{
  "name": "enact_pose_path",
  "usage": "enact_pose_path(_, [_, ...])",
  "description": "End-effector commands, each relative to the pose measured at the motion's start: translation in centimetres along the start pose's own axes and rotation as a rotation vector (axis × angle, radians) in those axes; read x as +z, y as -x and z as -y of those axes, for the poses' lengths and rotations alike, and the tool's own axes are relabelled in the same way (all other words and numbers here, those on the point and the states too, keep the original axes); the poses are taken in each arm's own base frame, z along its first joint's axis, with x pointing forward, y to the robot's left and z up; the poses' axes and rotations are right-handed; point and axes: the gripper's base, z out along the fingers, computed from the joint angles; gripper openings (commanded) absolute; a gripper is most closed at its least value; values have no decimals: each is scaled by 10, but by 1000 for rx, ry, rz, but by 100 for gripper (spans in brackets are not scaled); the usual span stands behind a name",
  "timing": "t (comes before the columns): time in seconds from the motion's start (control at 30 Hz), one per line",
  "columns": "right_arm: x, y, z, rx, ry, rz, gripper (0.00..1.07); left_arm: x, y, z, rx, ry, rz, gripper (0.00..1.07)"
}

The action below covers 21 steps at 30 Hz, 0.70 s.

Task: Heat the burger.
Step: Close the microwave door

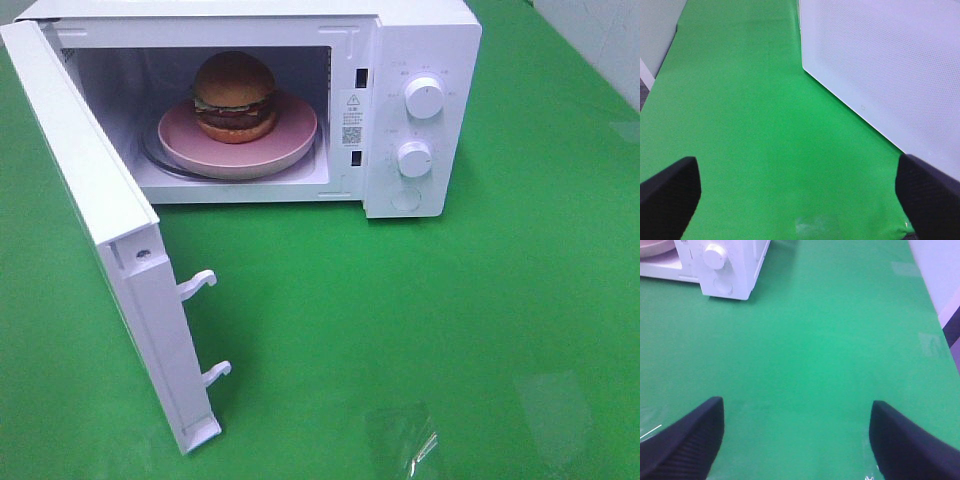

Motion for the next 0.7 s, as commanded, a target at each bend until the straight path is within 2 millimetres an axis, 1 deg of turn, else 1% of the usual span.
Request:
enact_pose_path(0.03, [-9,-4,0,10,-38,64,76,-2,-1,0,-4,-2,28,98])
enact_pose_path(0.07, [-12,-5,0,21,-54,84,76,-2,-1,0,-4,-2,28,98])
enact_pose_path(0.7, [-12,-5,0,26,-55,82,76,-1,0,0,-5,-2,26,98])
